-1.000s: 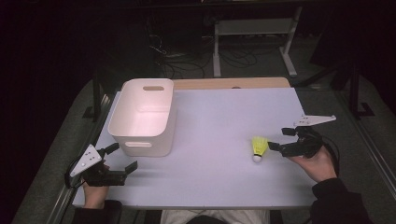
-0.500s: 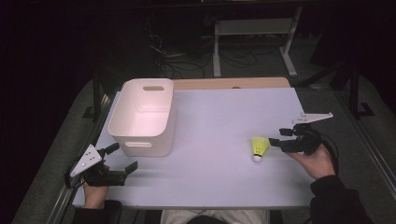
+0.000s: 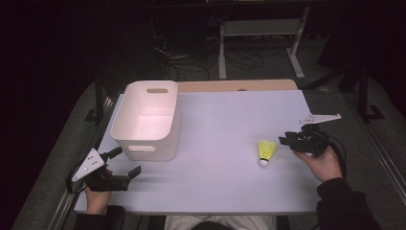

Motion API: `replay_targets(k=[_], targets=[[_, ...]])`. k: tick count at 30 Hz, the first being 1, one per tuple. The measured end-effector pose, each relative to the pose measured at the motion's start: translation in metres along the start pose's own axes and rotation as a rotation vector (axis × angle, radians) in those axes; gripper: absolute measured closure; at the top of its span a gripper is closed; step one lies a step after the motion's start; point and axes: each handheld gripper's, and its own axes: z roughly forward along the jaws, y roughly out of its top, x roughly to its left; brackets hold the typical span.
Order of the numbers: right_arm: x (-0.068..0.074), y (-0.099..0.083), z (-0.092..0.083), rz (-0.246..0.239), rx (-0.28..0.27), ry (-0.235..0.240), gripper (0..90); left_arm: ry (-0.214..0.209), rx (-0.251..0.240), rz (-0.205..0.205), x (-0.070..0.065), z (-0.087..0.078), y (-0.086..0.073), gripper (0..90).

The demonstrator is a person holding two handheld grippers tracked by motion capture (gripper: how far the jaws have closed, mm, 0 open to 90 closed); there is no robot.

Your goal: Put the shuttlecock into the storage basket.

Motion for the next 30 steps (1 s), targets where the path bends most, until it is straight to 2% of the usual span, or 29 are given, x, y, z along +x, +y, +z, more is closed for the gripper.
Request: replay_targets(k=[1, 9, 10, 11, 14, 23, 30], targets=[[0.000, 0.000, 0.001, 0.005, 0.003, -0.005, 65.5, 0.000, 0.000, 0.000, 0.000, 0.000, 0.000, 0.0], [-0.001, 0.001, 0.005, 0.023, 0.022, -0.030, 75.7, 0.000, 0.001, 0.001, 0.000, 0.000, 0.000, 0.0], [-0.001, 0.001, 0.005, 0.026, 0.027, -0.036, 77.8, -0.001, 0.000, 0.001, 0.000, 0.000, 0.000, 0.0], [-0.002, 0.001, 0.006, 0.039, 0.034, -0.040, 84.0, -0.001, 0.000, 0.001, 0.000, 0.000, 0.000, 0.0], [-0.003, 0.001, 0.007, 0.052, 0.045, -0.042, 88.3, -0.001, 0.000, 0.001, 0.000, 0.000, 0.000, 0.0], [-0.004, -0.003, 0.016, 0.089, 0.110, -0.061, 88.7, -0.001, 0.000, 0.001, 0.000, 0.000, 0.000, 0.0], [-0.005, -0.008, 0.022, 0.110, 0.138, -0.061, 88.7, -0.002, -0.001, -0.001, 0.000, 0.000, 0.000, 0.0]])
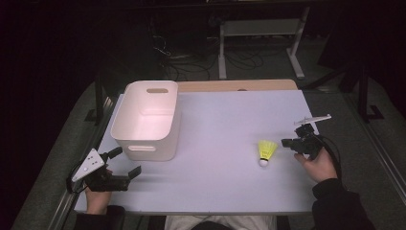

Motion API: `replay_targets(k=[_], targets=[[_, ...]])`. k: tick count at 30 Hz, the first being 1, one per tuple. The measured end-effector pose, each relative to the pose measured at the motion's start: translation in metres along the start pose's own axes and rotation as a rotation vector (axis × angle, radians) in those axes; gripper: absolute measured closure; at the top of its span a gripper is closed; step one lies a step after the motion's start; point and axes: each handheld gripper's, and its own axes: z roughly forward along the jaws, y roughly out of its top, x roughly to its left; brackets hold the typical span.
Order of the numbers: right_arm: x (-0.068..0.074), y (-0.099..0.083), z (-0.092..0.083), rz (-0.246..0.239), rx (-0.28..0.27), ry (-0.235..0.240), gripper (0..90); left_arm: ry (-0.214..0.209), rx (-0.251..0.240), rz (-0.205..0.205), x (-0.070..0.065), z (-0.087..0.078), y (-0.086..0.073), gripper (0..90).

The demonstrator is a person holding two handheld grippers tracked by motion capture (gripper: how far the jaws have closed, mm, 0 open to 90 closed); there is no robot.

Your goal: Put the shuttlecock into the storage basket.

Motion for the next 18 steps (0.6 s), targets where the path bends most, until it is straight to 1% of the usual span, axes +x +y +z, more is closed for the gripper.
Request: replay_targets(k=[1, 9, 18], targets=[[-0.0001, -0.0003, 0.0003, 0.009, 0.001, 0.000, 88.7, 0.000, 0.000, 0.000, 0.0000, 0.0000, 0.0000, 0.0], [-0.0020, -0.0022, 0.0029, 0.028, 0.013, -0.007, 88.7, 0.000, -0.001, 0.001, 0.0000, -0.0001, 0.0000, 0.0], [-0.0017, -0.0029, 0.0079, 0.030, 0.029, -0.003, 88.7, 0.000, -0.001, -0.001, -0.0001, -0.0001, 0.0000, 0.0]])
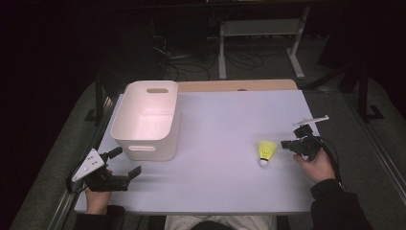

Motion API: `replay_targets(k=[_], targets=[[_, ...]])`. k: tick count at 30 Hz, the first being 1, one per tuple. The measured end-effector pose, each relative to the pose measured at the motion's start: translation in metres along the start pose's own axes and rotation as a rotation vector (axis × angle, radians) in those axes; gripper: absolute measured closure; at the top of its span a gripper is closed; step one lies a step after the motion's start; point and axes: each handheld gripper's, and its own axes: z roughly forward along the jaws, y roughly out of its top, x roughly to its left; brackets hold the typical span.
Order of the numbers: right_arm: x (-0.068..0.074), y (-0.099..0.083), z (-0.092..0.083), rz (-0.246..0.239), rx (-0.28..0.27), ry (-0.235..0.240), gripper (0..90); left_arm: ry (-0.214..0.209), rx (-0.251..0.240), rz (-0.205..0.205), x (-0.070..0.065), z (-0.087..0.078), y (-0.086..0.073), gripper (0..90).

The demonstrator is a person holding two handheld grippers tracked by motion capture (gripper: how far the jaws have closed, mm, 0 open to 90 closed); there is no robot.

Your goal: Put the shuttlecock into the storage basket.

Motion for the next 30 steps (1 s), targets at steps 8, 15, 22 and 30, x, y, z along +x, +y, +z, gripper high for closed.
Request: replay_targets(k=[8, 15, 22, 30], targets=[[0.002, 0.000, 0.004, -0.003, 0.013, 0.006, 88.7, 0.000, 0.001, 0.000, 0.000, 0.000, 0.000, 0.0], [0.005, 0.001, 0.008, -0.012, 0.022, 0.008, 88.7, -0.001, 0.000, 0.000, 0.000, 0.000, 0.000, 0.0], [0.009, 0.003, 0.010, -0.027, 0.024, 0.020, 88.7, -0.001, 0.001, 0.000, 0.000, 0.000, 0.000, 0.0], [0.012, 0.005, 0.012, -0.041, 0.026, 0.028, 88.7, -0.002, 0.001, 0.000, 0.000, 0.000, 0.000, 0.0]])
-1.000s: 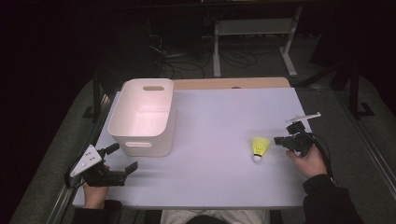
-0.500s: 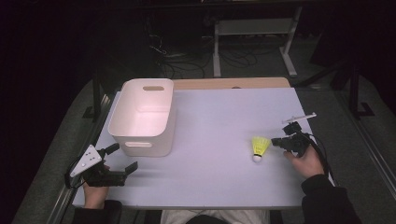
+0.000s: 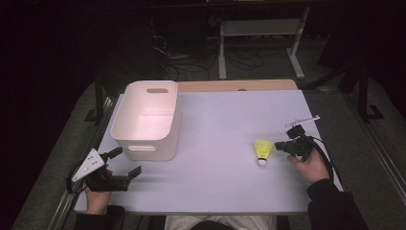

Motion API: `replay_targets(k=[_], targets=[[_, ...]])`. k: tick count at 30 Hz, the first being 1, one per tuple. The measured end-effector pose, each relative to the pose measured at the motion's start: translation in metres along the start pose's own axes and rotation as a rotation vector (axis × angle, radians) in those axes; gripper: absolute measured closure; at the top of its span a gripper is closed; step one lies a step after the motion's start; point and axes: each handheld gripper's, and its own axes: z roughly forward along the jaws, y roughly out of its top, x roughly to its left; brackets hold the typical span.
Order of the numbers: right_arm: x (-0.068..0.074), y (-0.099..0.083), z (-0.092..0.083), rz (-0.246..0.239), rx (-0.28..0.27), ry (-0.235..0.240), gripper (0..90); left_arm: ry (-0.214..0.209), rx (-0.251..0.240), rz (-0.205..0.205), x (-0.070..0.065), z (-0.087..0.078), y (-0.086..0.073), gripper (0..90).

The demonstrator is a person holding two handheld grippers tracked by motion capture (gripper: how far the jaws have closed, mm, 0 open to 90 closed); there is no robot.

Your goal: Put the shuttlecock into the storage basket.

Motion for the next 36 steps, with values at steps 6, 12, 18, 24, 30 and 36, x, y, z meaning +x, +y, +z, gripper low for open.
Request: replay_targets(k=[6, 12, 18, 24, 30, 36], targets=[[0.004, 0.002, 0.001, -0.012, 0.000, 0.009, 88.7, 0.000, 0.000, 0.000, 0.000, 0.000, 0.000, 0.0], [0.008, 0.004, 0.003, -0.028, -0.003, 0.016, 88.7, -0.001, -0.001, 0.000, 0.000, 0.000, 0.000, 0.0], [0.010, 0.005, 0.004, -0.034, -0.001, 0.024, 88.7, -0.001, -0.001, 0.000, 0.000, 0.000, 0.000, 0.0], [0.011, 0.007, 0.004, -0.020, -0.018, 0.054, 88.7, -0.002, -0.001, 0.000, 0.000, 0.000, 0.000, 0.0], [0.014, 0.008, 0.007, -0.021, -0.020, 0.081, 88.7, -0.002, -0.001, 0.001, 0.000, 0.000, 0.000, 0.0], [0.017, 0.010, 0.009, -0.030, -0.026, 0.088, 88.7, -0.002, -0.001, 0.001, 0.000, 0.000, 0.000, 0.0]])
